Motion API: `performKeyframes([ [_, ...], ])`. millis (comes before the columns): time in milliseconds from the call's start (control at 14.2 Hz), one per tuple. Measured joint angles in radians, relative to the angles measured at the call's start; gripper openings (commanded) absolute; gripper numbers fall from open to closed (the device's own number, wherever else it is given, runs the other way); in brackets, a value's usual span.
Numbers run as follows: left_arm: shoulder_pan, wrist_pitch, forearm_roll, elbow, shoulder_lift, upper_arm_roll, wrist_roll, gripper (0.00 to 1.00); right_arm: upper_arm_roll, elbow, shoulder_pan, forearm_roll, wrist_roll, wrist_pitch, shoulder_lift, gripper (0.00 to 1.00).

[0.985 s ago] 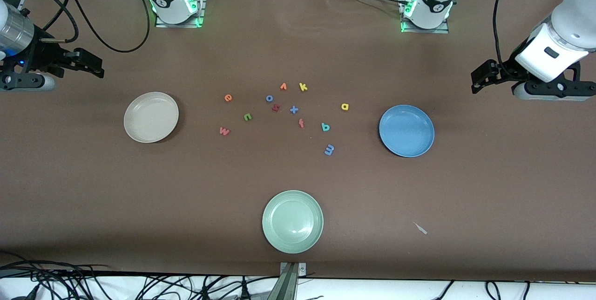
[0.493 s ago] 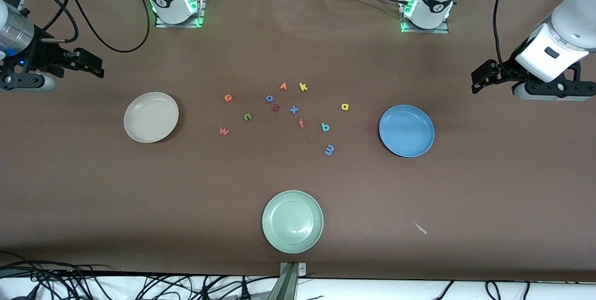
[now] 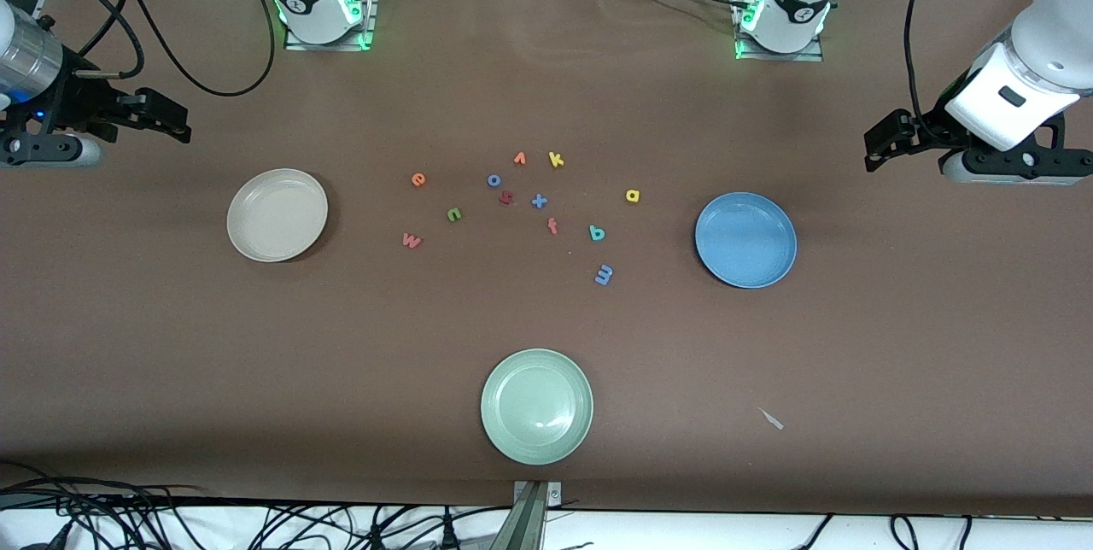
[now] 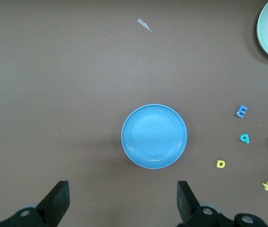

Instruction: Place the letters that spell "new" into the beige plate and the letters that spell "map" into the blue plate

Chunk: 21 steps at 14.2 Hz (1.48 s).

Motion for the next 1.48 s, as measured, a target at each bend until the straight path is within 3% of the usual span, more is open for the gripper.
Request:
performKeyframes([
  [1056, 0.0, 0.0, 0.0, 0.0, 0.0, 0.0, 0.0, 1.0, 0.004, -0.002, 0.047, 0.001, 0.0, 0.0, 0.016, 1.0],
  [1478, 0.0, 0.0, 0.0, 0.003, 0.001, 0.0, 0.0, 1.0, 0.014, -0.003, 0.157, -0.065, -0.005, 0.062, 0.134, 1.0],
])
